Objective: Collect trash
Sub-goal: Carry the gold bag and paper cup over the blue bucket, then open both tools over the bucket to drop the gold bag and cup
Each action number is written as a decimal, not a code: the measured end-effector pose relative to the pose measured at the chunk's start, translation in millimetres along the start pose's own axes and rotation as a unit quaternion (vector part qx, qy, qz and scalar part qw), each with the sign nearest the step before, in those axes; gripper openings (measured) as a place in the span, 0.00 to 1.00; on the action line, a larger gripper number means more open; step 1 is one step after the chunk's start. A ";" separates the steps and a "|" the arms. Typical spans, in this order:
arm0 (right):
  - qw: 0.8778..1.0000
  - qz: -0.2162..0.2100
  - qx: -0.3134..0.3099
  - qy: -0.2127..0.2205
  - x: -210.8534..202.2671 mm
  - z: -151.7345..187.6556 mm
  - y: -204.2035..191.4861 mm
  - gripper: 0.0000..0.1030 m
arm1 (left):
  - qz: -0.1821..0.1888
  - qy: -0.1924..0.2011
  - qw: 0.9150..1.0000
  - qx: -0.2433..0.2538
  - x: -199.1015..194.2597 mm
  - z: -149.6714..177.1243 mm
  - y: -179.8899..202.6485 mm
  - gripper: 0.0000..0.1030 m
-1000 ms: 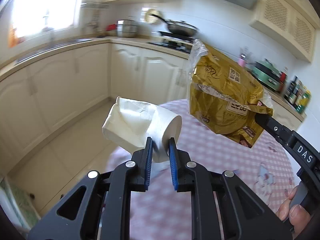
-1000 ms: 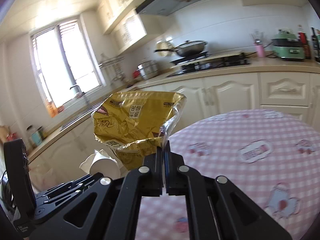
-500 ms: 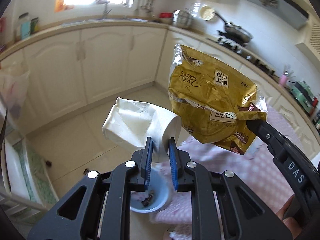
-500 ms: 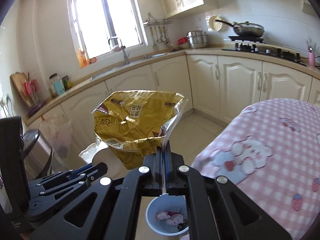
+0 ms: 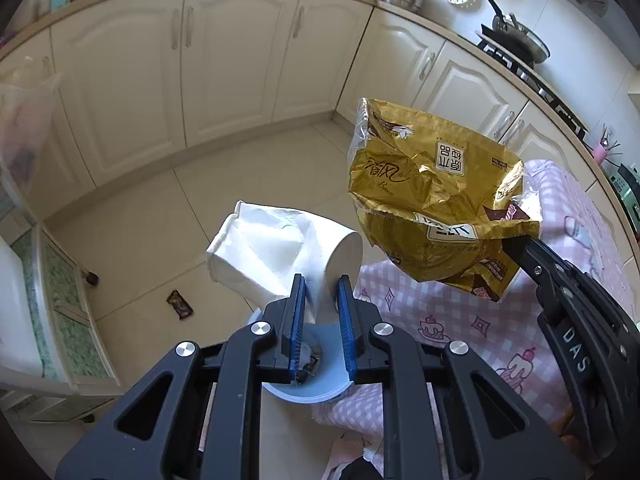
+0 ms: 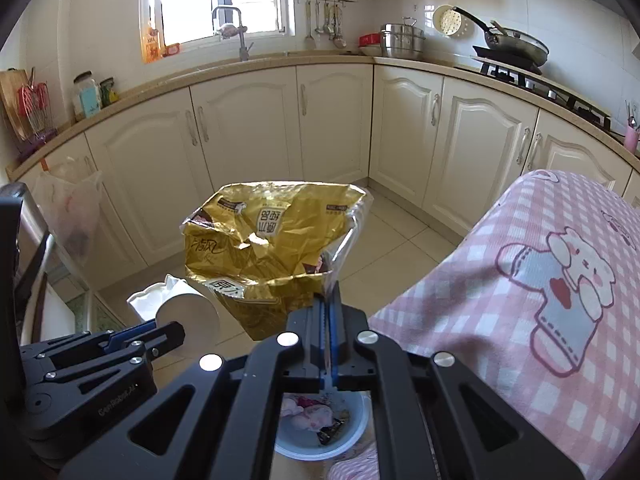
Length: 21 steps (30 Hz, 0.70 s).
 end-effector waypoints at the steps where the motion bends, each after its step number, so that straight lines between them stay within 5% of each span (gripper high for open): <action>1: 1.000 0.006 -0.003 -0.001 4.3 2.3 1.5 0.02 | 0.004 -0.002 1.000 0.000 4.6 0.2 -0.6 0.15; 11: 1.000 0.027 0.003 0.000 20.9 9.1 13.8 0.03 | 0.028 -0.018 0.999 -0.013 31.8 2.6 3.9 0.23; 21: 1.000 0.002 -0.011 -0.024 30.2 22.8 0.6 0.03 | 0.001 -0.011 1.000 -0.025 22.2 13.0 -15.1 0.27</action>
Point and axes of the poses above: each gripper's, at about its wrist camera, not at the fingertips, and x roughly the way its jaws point, y to its right, z to its underside, the point moved 2 cm from there along x, roughly the way its jaws point, and after that the axes turned 14 degrees about z, right-handed, at the moved point
